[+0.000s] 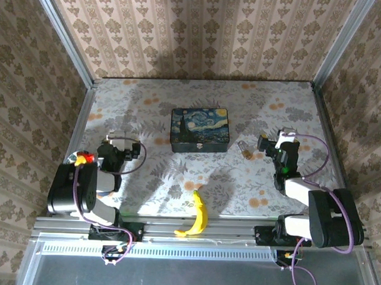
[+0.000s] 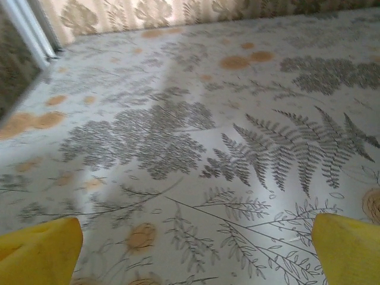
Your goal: Unlock the padlock with the key
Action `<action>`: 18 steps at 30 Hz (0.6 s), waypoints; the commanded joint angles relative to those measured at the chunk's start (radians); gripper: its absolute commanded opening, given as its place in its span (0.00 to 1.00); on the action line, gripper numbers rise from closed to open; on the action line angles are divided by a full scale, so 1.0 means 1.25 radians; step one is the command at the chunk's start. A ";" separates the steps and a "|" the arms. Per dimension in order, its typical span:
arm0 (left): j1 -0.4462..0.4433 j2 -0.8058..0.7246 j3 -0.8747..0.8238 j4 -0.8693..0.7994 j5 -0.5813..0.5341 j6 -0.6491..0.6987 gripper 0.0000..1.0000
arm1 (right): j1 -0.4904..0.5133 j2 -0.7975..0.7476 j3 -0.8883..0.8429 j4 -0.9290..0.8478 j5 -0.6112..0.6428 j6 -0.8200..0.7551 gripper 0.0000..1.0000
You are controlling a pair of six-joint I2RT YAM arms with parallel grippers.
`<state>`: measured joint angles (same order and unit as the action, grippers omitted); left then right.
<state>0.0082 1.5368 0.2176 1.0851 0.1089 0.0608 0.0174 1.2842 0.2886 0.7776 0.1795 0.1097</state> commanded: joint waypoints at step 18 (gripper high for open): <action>0.023 0.017 0.130 -0.110 0.038 -0.001 1.00 | -0.042 0.194 0.080 0.084 -0.164 -0.036 1.00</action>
<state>0.0345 1.5661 0.3748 0.9642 0.1638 0.0608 -0.0410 1.5208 0.3523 0.9245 0.0101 0.0994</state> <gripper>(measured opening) 0.999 0.998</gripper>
